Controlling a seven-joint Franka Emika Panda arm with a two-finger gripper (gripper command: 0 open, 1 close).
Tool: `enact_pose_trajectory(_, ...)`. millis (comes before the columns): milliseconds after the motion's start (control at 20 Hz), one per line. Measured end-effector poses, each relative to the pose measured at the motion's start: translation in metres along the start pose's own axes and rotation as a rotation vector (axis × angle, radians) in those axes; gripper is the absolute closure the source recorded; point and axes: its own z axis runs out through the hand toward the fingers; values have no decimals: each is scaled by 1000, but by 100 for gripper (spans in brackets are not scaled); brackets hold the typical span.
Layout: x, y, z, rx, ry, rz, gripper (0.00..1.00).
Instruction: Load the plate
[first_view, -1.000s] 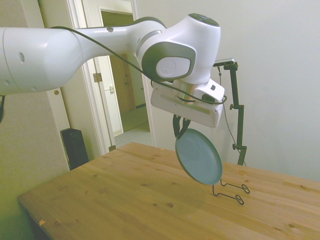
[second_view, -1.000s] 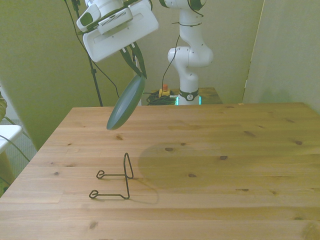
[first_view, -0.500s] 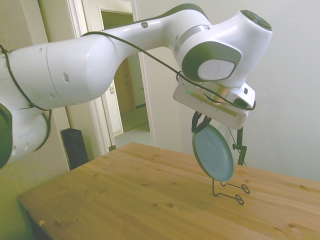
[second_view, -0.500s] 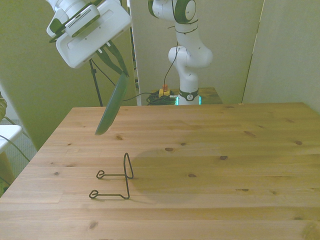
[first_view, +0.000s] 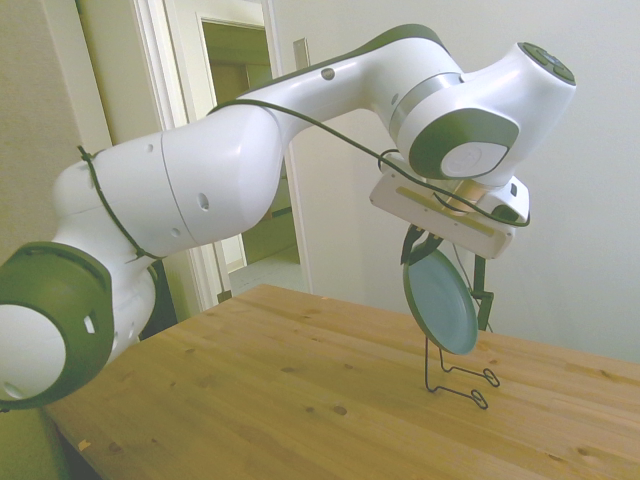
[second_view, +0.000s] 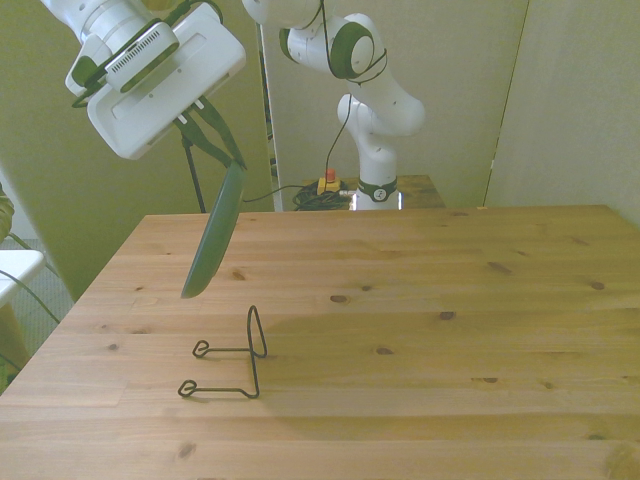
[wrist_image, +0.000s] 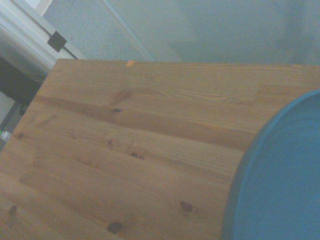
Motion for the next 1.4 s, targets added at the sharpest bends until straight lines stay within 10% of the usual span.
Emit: enact_pose_trajectory(1400,30,40,38,126,-91,-25,100)
